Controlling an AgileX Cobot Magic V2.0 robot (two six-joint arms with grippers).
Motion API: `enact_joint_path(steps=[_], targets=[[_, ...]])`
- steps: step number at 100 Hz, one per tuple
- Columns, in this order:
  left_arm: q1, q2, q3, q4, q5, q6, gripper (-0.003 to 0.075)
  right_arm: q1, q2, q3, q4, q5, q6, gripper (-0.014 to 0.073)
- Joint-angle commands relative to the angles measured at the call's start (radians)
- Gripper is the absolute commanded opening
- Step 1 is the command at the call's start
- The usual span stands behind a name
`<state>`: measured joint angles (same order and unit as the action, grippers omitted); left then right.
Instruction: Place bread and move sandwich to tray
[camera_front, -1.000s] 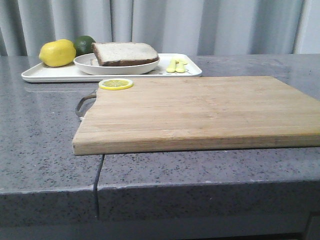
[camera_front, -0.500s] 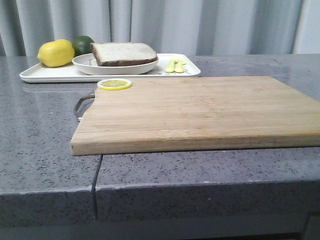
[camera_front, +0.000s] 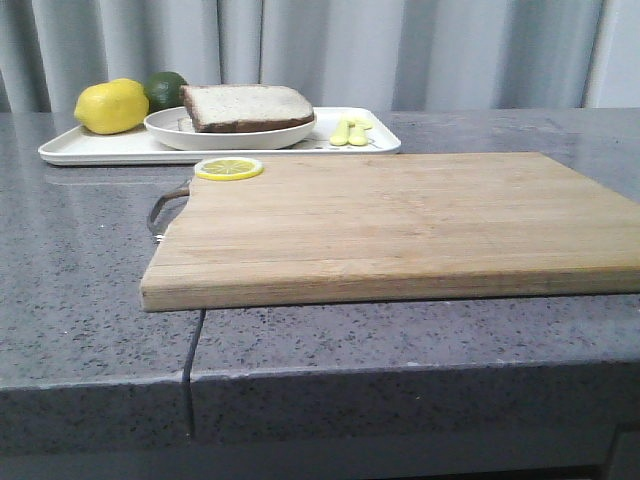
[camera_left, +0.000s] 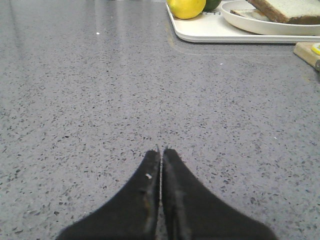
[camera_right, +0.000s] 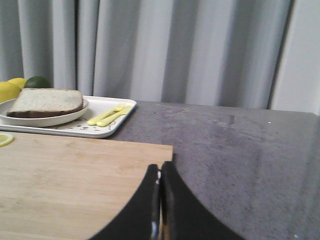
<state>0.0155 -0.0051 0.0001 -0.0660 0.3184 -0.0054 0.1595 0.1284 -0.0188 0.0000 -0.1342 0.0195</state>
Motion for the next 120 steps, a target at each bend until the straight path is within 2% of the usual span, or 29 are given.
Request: enact_joint_path(steps=[1, 5, 6, 9, 24, 48, 69, 120], targets=[[0.001, -0.031, 0.014, -0.012, -0.06, -0.006, -0.002, -0.053, -0.02, 0.04, -0.046, -0.107, 0.063, -0.0067], [0.001, -0.031, 0.014, -0.012, -0.06, -0.006, -0.002, -0.074, -0.035, 0.05, -0.05, -0.089, 0.085, -0.0067], [0.001, -0.031, 0.014, -0.012, -0.06, -0.006, -0.002, -0.077, -0.037, 0.049, -0.054, -0.038, 0.089, -0.0067], [0.001, -0.031, 0.014, -0.012, -0.06, -0.006, -0.002, -0.093, -0.04, 0.047, -0.06, -0.009, 0.091, -0.0067], [0.001, -0.031, 0.014, -0.012, -0.06, -0.006, -0.002, -0.142, -0.052, 0.048, -0.082, 0.083, 0.092, -0.0067], [0.001, -0.031, 0.014, -0.012, -0.06, -0.006, -0.002, -0.144, -0.16, 0.049, -0.087, 0.329, 0.091, -0.0067], [0.001, -0.031, 0.014, -0.012, -0.06, -0.006, -0.002, -0.145, -0.159, 0.05, -0.086, 0.46, 0.091, -0.0067], [0.001, -0.031, 0.014, -0.012, -0.061, -0.006, -0.002, -0.145, -0.159, 0.049, -0.082, 0.468, 0.091, -0.0067]])
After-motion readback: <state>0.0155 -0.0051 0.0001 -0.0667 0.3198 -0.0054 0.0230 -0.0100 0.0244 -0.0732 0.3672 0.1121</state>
